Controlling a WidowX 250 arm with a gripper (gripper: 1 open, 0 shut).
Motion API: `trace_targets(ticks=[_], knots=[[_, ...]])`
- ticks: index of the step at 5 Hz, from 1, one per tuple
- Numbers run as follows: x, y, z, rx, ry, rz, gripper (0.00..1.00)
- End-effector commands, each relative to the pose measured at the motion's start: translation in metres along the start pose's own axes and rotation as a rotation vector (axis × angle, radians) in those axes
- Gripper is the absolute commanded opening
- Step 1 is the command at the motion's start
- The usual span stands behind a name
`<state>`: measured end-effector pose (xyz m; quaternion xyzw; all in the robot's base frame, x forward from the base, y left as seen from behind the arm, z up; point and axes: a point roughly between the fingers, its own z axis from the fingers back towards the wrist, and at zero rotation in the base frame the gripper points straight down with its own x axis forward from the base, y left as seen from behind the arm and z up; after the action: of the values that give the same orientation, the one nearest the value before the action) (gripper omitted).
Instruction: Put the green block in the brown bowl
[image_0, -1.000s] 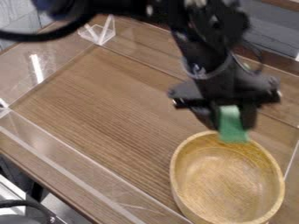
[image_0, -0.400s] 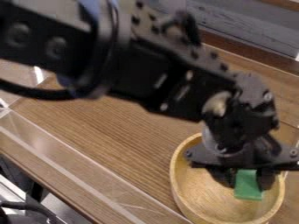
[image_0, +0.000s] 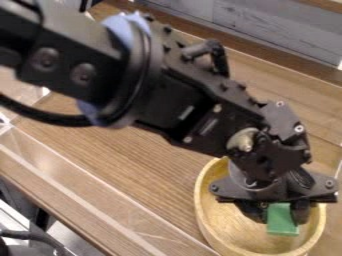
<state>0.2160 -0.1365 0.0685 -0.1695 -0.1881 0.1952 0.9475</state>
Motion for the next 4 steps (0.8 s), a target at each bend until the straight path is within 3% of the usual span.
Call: trace_targets(ticks=[1, 4], knots=[[0.016, -0.009, 0.005, -0.034, -0.031, 0.018, 0.00], [0.027, -0.003, 0.003, -0.032, -0.029, 0.076, 0.00]])
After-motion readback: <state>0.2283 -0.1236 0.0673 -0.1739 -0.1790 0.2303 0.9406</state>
